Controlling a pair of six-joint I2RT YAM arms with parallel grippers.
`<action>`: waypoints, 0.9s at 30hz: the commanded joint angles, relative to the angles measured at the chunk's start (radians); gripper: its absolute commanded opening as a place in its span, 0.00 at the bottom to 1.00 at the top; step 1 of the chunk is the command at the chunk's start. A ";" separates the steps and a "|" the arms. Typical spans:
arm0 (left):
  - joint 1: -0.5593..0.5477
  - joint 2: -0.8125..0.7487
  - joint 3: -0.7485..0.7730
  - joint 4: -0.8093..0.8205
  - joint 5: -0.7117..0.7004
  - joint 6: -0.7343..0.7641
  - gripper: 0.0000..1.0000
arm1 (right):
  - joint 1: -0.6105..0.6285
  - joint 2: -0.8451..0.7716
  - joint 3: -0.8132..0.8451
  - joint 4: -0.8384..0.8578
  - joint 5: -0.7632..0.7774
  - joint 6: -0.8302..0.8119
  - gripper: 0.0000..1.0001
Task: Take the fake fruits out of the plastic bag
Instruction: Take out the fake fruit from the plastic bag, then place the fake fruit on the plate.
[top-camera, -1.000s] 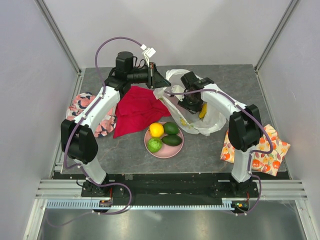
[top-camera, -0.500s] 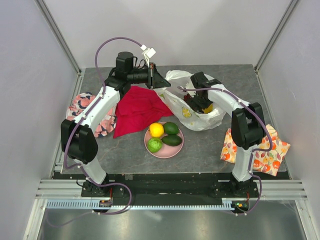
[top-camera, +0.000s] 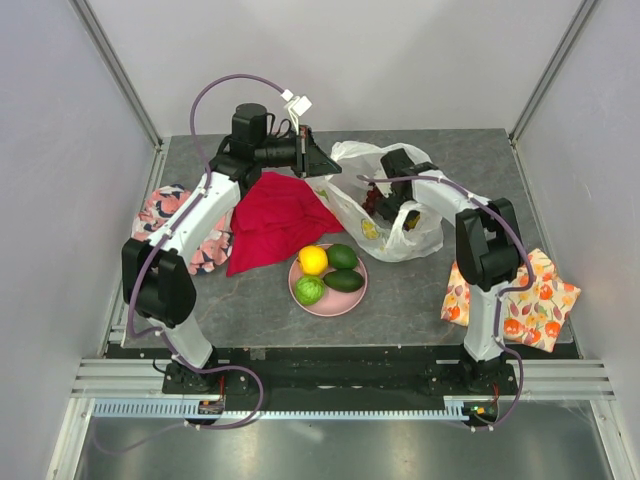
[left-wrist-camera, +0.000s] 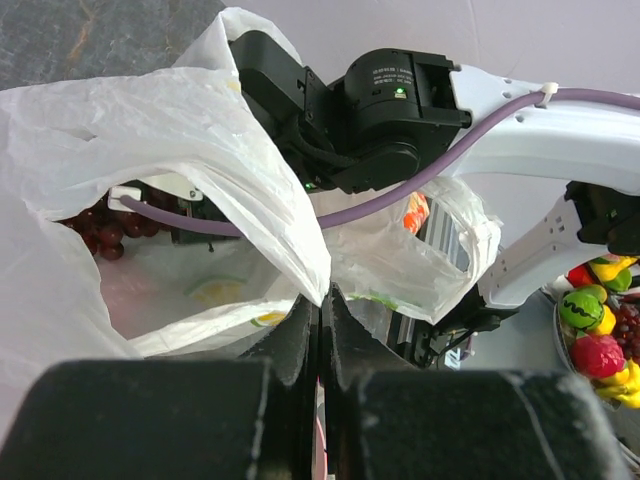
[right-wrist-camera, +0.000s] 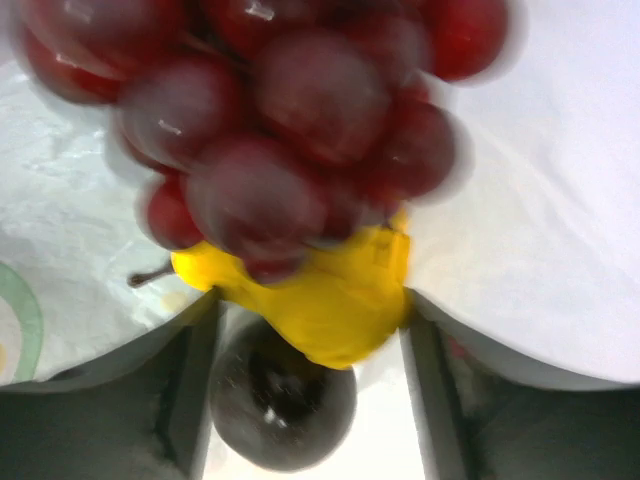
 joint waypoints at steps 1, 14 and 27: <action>-0.013 0.026 0.036 0.018 -0.005 0.021 0.02 | -0.019 -0.073 -0.001 0.048 -0.050 -0.010 0.63; -0.023 0.100 0.170 0.052 -0.019 -0.031 0.02 | -0.011 -0.573 0.071 -0.200 -0.516 -0.027 0.56; 0.005 0.034 0.188 -0.020 -0.092 0.065 0.28 | 0.330 -0.579 0.340 -0.296 -0.626 0.071 0.57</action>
